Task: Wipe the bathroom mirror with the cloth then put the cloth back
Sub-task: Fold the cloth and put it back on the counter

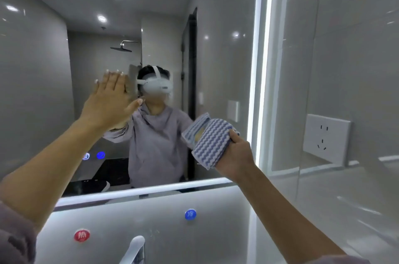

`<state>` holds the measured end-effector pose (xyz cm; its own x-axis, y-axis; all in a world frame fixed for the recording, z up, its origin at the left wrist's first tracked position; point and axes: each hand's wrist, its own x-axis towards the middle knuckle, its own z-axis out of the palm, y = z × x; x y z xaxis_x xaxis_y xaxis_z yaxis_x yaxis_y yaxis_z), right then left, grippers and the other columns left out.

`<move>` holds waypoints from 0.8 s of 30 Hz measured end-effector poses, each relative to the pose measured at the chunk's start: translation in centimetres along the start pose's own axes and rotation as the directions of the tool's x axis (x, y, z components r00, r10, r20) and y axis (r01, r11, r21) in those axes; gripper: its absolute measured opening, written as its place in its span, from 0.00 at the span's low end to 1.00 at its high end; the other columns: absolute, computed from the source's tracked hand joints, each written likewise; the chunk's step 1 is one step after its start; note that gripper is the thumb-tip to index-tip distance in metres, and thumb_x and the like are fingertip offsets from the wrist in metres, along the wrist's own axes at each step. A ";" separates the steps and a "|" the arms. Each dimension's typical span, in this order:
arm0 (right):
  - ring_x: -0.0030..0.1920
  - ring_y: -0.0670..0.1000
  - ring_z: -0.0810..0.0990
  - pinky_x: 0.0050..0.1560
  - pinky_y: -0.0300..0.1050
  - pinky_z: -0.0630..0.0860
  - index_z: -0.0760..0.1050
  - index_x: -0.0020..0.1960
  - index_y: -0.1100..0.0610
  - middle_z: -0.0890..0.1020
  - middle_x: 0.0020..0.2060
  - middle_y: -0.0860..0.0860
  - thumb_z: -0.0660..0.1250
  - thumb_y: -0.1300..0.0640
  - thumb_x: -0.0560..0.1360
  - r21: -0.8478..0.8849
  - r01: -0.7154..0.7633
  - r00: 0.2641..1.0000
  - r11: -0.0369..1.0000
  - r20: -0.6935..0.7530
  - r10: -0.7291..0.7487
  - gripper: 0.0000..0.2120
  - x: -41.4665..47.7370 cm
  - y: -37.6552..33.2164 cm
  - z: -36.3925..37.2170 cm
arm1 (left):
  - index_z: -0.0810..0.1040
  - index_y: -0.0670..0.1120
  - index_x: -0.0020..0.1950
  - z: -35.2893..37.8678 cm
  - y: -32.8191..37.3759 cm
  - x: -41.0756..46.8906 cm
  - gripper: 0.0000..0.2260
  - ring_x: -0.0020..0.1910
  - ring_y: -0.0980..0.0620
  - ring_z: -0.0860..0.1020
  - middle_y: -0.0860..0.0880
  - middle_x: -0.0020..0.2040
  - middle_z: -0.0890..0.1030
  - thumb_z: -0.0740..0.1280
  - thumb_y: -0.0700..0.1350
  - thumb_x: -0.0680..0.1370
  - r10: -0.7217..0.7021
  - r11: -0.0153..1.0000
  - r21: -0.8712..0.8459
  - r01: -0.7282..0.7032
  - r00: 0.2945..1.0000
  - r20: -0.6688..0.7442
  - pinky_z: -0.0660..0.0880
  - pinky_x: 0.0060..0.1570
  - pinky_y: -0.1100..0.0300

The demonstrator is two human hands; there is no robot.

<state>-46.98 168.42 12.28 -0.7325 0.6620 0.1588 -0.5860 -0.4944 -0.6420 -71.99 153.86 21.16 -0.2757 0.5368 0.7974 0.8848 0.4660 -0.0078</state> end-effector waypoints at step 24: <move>0.66 0.61 0.73 0.68 0.58 0.66 0.70 0.69 0.65 0.74 0.66 0.62 0.57 0.48 0.79 -0.058 -0.560 0.819 0.827 0.110 0.563 0.26 -18.6 13.0 -5.3 | 0.80 0.54 0.57 0.2 9.9 -33.0 0.24 0.53 0.50 0.81 0.50 0.54 0.83 0.70 0.65 0.66 -0.086 -0.093 -0.587 0.804 0.581 0.809 0.79 0.44 0.60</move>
<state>-39.14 152.59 -3.00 -0.9679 0.2026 -0.1490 -0.0541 -0.7466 -0.6631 -54.23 140.90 -5.39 -0.5406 0.8409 -0.0243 -0.0837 -0.0250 0.9962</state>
